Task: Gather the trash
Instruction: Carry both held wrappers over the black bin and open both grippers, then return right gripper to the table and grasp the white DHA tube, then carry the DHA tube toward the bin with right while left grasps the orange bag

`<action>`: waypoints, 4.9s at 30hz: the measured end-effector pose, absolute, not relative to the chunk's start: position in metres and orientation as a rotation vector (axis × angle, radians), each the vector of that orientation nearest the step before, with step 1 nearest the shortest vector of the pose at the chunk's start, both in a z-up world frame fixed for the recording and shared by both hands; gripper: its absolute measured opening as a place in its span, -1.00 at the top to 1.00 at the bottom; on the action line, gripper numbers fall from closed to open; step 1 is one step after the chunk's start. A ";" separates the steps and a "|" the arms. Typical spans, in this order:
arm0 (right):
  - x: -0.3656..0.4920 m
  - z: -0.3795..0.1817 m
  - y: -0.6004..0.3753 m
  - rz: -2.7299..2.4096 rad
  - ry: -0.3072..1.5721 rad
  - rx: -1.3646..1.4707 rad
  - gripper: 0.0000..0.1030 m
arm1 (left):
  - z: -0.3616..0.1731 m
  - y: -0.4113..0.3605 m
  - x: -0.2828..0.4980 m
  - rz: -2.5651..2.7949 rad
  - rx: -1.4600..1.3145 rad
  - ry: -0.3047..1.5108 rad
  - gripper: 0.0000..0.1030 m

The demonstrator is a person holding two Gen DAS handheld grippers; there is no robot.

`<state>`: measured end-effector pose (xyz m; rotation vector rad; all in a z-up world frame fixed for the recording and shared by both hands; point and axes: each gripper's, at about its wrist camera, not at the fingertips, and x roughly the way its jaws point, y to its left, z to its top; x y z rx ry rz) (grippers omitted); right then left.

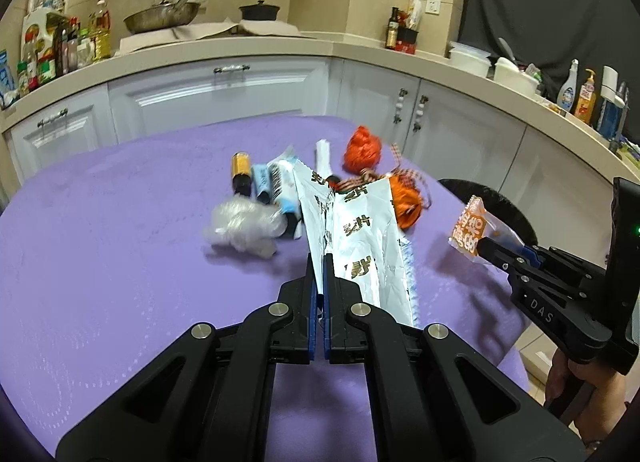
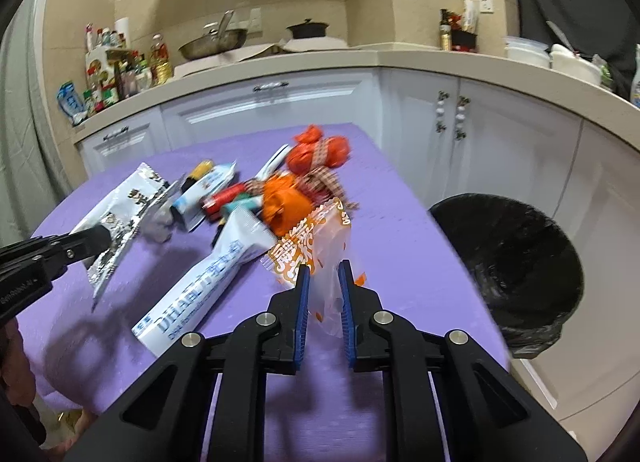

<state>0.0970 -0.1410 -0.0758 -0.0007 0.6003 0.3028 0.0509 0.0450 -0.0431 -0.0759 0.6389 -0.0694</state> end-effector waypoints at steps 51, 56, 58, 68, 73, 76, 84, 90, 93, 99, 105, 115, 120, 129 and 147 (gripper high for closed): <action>0.205 -0.110 -0.332 -0.090 0.603 0.157 -0.08 | -0.062 -0.186 0.254 -0.241 0.086 0.737 0.11; 0.191 -0.092 -0.316 -0.071 0.581 0.144 -0.08 | -0.047 -0.166 0.233 -0.232 0.084 0.705 0.11; 0.184 -0.085 -0.307 -0.057 0.571 0.138 -0.08 | -0.040 -0.153 0.221 -0.220 0.080 0.693 0.10; 0.146 -0.065 -0.246 0.055 0.550 0.105 -0.12 | -0.022 -0.064 0.154 -0.094 0.045 0.655 0.09; 0.129 -0.061 -0.206 0.123 0.544 0.074 -0.12 | -0.023 -0.015 0.120 -0.001 0.018 0.646 0.09; 0.120 -0.060 -0.180 0.169 0.542 0.053 -0.12 | -0.026 0.013 0.099 0.060 0.020 0.640 0.09; 0.102 -0.062 -0.114 0.279 0.553 -0.012 -0.12 | -0.036 0.082 0.061 0.187 -0.017 0.637 0.09; 0.091 -0.068 -0.068 0.351 0.564 -0.050 -0.13 | -0.044 0.130 0.038 0.275 -0.052 0.639 0.09; 0.085 -0.074 -0.051 0.374 0.574 -0.065 -0.17 | -0.047 0.148 0.032 0.307 -0.076 0.637 0.09; 0.081 -0.091 -0.037 0.371 0.617 -0.098 -0.17 | -0.052 0.166 0.023 0.327 -0.098 0.634 0.09; 0.080 -0.101 -0.046 0.341 0.664 -0.083 -0.16 | -0.057 0.163 0.024 0.296 -0.109 0.641 0.09; 0.075 -0.101 -0.061 0.362 0.677 -0.060 0.52 | -0.062 0.134 0.030 0.226 -0.102 0.650 0.09; 0.071 -0.096 -0.066 0.373 0.666 -0.059 0.70 | -0.062 0.117 0.032 0.197 -0.090 0.652 0.09; 0.066 -0.078 -0.092 0.342 0.602 -0.026 0.72 | -0.058 0.086 0.038 0.149 -0.064 0.645 0.09; 0.096 -0.075 -0.185 0.183 0.574 0.079 0.72 | -0.054 -0.014 0.090 0.005 0.021 0.664 0.09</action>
